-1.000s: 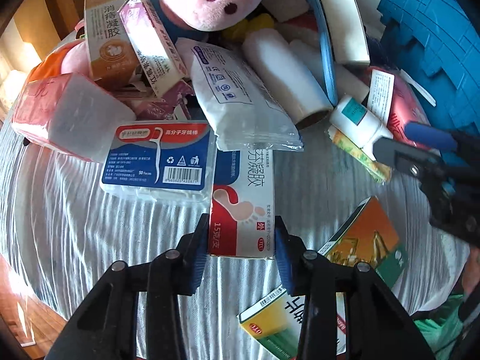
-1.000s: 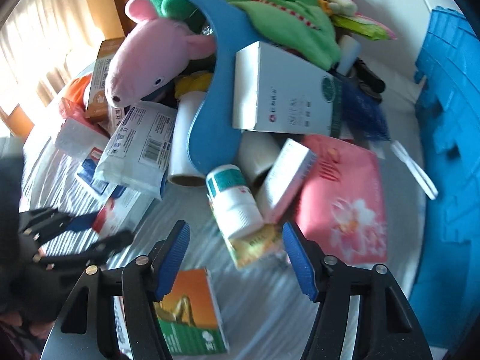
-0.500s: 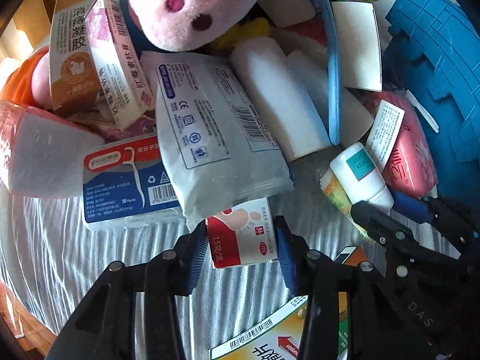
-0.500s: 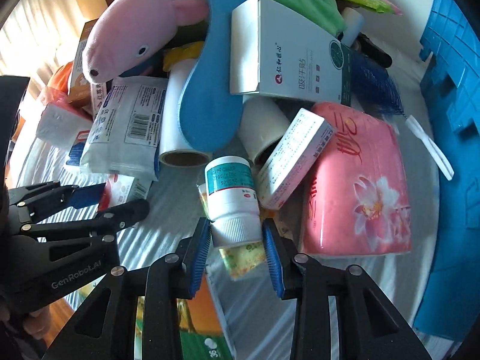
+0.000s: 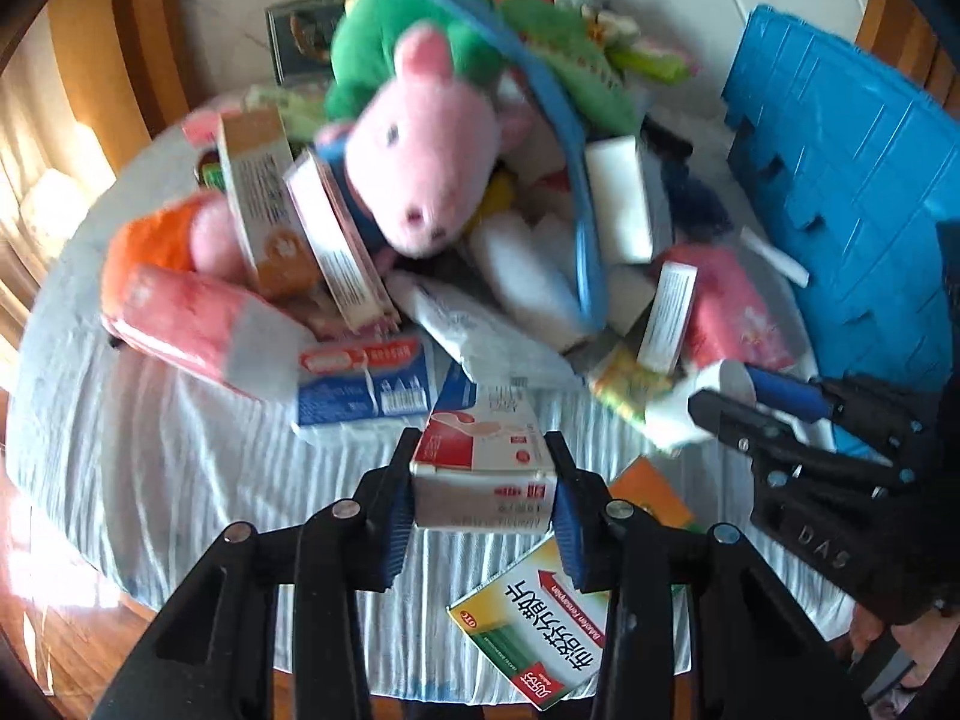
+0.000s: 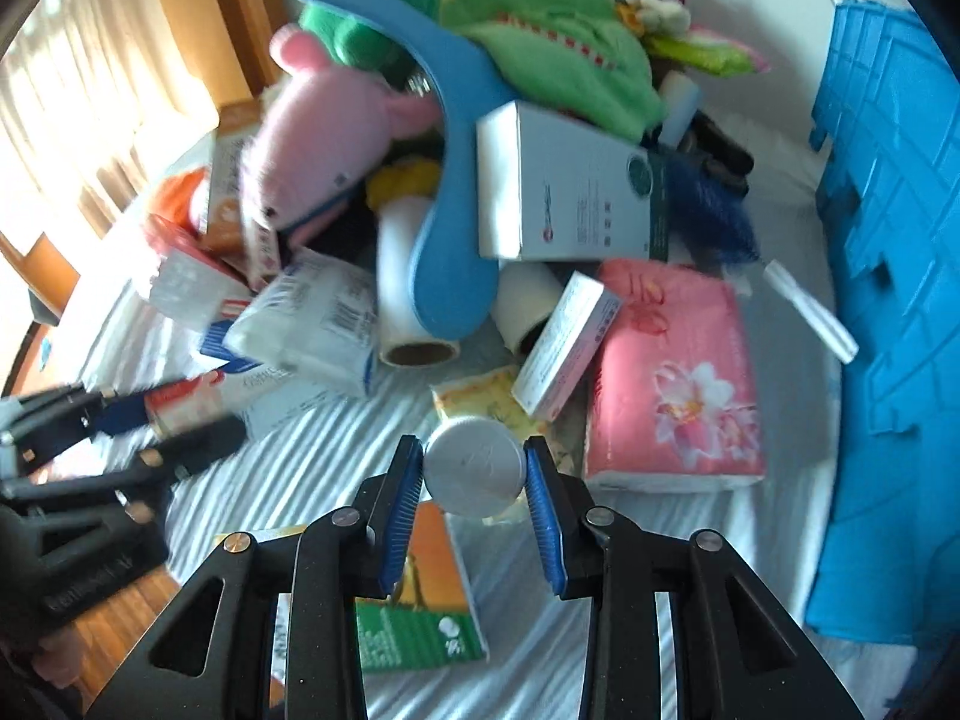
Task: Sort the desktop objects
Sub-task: 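Lift the box and the pill bottle and carry them toward the blue crate with both tools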
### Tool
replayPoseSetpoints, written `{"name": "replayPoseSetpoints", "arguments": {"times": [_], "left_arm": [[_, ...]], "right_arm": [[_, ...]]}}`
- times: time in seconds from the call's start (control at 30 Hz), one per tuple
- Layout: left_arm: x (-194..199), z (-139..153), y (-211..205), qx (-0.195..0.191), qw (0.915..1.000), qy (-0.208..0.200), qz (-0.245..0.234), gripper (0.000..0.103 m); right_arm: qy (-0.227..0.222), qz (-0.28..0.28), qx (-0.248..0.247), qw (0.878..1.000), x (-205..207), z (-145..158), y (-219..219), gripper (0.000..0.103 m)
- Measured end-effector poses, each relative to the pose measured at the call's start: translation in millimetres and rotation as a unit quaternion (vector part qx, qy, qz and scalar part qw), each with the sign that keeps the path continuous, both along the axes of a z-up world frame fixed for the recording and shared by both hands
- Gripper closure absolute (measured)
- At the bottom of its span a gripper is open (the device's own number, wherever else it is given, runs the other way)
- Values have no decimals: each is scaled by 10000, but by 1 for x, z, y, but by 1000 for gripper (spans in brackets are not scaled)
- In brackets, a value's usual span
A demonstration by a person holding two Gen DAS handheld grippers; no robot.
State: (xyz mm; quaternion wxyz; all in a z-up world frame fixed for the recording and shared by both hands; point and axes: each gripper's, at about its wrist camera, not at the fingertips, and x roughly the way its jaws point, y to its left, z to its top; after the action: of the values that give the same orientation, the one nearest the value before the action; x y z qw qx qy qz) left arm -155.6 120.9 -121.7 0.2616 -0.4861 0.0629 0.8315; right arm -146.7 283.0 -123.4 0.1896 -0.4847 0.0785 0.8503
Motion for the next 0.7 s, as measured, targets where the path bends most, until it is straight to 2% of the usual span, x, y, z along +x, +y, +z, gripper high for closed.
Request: {"name": "replayPoseSetpoints", "arguments": {"times": [0.03, 0.07, 0.2, 0.23, 0.37, 0.5, 0.7], "left_arm": [[-32, -2, -17, 24, 10000, 67, 14, 64], [-38, 4, -26, 56, 9999, 141, 32, 64], [-37, 36, -32, 137, 9989, 432, 96, 64], [-38, 32, -20, 147, 9986, 505, 110, 64], [-35, 69, -14, 239, 9954, 914, 175, 64], [-30, 101, -15, 434, 9901, 1310, 265, 64], [-24, 135, -6, 533, 9805, 1865, 301, 64]], "right_arm": [[51, 26, 25, 10000, 1, 6, -1, 70], [115, 44, 49, 9999, 3, 11, -2, 70], [368, 117, 173, 9991, 6, 36, -6, 70], [438, 133, 214, 9987, 6, 43, -8, 70], [789, 172, 486, 9955, 12, 77, -14, 70], [1167, 171, 816, 9897, 19, 113, -19, 70], [1587, 188, 1235, 9794, 29, 160, -23, 70]]}}
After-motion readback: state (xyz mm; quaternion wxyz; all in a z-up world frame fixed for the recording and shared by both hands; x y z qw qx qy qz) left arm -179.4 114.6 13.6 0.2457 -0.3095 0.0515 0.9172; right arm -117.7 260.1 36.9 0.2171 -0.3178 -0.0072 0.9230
